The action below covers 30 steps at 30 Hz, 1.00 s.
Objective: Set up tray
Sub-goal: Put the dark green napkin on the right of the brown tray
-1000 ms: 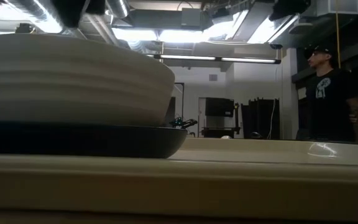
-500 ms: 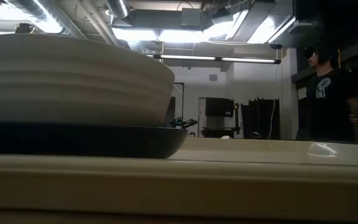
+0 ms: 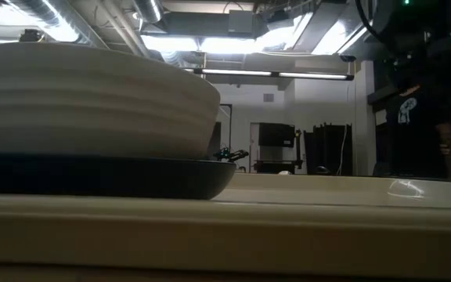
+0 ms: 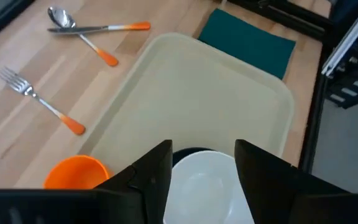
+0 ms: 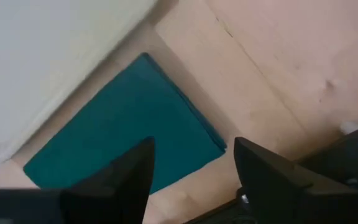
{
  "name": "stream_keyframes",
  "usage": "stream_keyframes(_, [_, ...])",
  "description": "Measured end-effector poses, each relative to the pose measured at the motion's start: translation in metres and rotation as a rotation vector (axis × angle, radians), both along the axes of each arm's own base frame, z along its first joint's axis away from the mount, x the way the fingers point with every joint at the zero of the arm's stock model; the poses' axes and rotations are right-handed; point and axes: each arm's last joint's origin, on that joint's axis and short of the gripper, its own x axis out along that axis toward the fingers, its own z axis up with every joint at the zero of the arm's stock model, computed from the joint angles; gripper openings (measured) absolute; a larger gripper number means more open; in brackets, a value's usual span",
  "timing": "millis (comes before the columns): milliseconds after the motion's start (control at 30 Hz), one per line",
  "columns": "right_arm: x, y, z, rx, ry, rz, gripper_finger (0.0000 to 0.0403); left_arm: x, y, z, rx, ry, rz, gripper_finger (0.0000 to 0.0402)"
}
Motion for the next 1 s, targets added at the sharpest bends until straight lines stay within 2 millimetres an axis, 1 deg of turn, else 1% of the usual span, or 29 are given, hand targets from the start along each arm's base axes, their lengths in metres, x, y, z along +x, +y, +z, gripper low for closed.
stream_keyframes(267, [-0.001,0.000,-0.006,0.017,0.049,-0.142,0.0223,0.000,0.001,0.000,0.092,0.005,-0.040,0.0169])
stream_keyframes(500, [0.008,0.000,-0.015,0.021,0.118,-0.172,0.0223,-0.001,0.003,0.000,0.184,0.029,-0.084,0.0169])
stream_keyframes(633, [0.016,0.000,-0.024,0.018,0.176,-0.195,0.0223,-0.004,0.005,-0.003,0.213,0.069,-0.085,0.0169])
stream_keyframes(733, [0.024,0.000,-0.032,0.018,0.185,-0.203,0.0223,-0.006,0.006,-0.004,0.233,0.093,-0.083,0.0169])
stream_keyframes(900, [0.042,0.001,-0.044,0.057,0.147,-0.189,0.0223,-0.009,0.008,-0.005,0.257,0.119,-0.079,0.0169])
stream_keyframes(1000, [0.048,0.001,-0.050,0.075,0.142,-0.141,0.0223,-0.010,0.008,-0.006,0.266,0.132,-0.079,0.0169])
